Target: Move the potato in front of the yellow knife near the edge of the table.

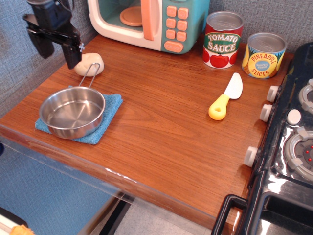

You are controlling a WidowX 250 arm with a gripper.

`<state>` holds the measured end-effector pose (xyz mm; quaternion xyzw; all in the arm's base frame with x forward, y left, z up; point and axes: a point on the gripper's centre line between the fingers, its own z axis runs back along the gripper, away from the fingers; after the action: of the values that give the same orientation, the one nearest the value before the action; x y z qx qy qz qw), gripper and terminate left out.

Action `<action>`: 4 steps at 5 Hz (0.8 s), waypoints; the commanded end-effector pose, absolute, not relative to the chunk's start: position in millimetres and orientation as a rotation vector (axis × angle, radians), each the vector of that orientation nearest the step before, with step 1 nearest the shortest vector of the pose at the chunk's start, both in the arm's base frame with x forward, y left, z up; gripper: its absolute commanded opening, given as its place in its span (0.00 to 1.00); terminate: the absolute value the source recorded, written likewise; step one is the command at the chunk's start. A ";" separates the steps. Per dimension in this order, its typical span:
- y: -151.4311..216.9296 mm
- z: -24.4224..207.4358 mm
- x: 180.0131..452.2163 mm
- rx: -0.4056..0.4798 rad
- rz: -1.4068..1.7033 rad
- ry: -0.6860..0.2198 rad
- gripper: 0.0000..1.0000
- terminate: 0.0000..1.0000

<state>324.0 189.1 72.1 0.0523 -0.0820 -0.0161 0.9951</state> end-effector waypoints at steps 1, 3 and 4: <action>200.1 69.7 346.3 0.160 -0.060 -0.177 1.00 0.00; 196.2 52.2 357.9 0.194 -0.069 -0.102 1.00 0.00; 193.3 49.2 365.0 0.203 -0.067 -0.090 1.00 0.00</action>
<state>358.3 189.7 29.4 0.0861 -0.0207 -0.0319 0.9956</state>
